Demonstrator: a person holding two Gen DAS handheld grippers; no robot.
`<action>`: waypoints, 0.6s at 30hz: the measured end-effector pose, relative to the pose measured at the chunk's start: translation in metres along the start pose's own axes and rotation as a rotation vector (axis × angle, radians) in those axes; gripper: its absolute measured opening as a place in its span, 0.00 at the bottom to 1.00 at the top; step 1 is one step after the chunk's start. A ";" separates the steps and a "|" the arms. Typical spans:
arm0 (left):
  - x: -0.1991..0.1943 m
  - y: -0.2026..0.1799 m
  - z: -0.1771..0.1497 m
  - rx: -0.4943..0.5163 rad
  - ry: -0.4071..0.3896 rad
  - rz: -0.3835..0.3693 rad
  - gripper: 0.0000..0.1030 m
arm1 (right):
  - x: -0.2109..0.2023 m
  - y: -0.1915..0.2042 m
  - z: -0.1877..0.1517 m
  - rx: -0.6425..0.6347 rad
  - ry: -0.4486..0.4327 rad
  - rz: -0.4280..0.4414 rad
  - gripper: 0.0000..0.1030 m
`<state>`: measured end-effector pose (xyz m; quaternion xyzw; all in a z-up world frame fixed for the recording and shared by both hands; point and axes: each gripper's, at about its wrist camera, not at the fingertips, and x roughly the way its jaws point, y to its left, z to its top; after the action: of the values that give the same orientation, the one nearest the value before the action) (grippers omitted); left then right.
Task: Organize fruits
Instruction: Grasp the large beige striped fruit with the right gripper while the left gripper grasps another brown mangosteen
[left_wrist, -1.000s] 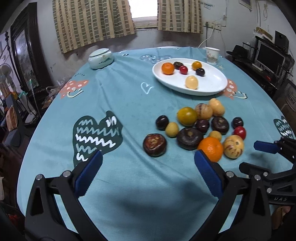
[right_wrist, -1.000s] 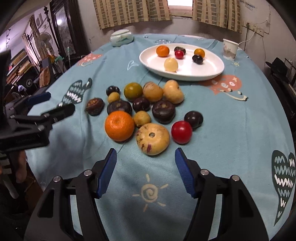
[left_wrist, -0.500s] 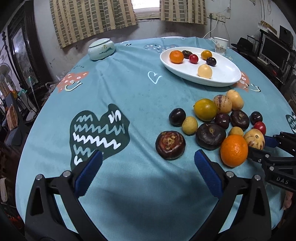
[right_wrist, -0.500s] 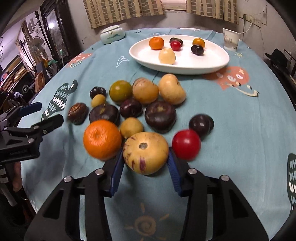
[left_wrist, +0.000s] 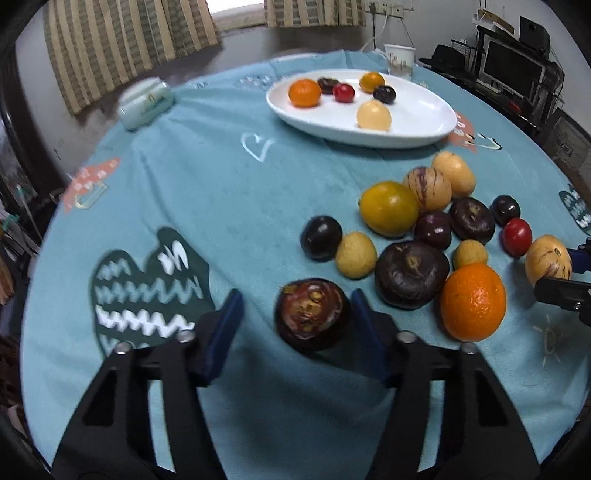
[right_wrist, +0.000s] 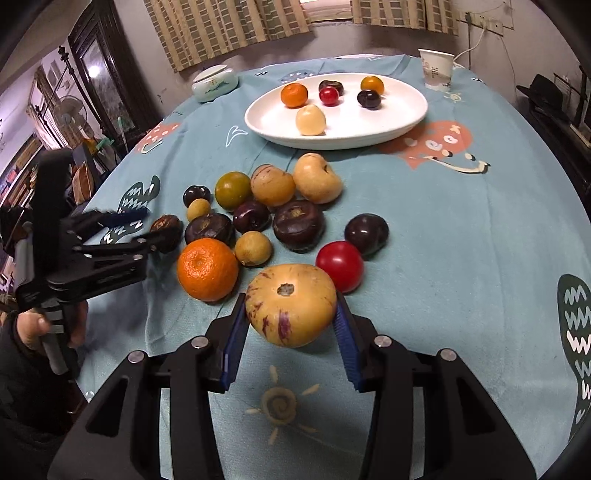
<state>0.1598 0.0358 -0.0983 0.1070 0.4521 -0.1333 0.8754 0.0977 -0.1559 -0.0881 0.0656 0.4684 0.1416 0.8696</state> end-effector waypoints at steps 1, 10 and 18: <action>0.003 0.000 -0.001 -0.003 0.006 -0.004 0.52 | 0.000 -0.001 0.000 0.004 0.001 0.003 0.44; -0.016 -0.001 -0.014 -0.048 -0.054 0.008 0.41 | -0.001 -0.001 0.000 0.020 -0.001 0.016 0.44; -0.067 -0.003 -0.016 -0.083 -0.144 -0.045 0.41 | -0.019 0.009 0.001 0.002 -0.038 0.009 0.44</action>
<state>0.1093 0.0475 -0.0529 0.0507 0.3952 -0.1412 0.9062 0.0868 -0.1530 -0.0701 0.0715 0.4518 0.1439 0.8775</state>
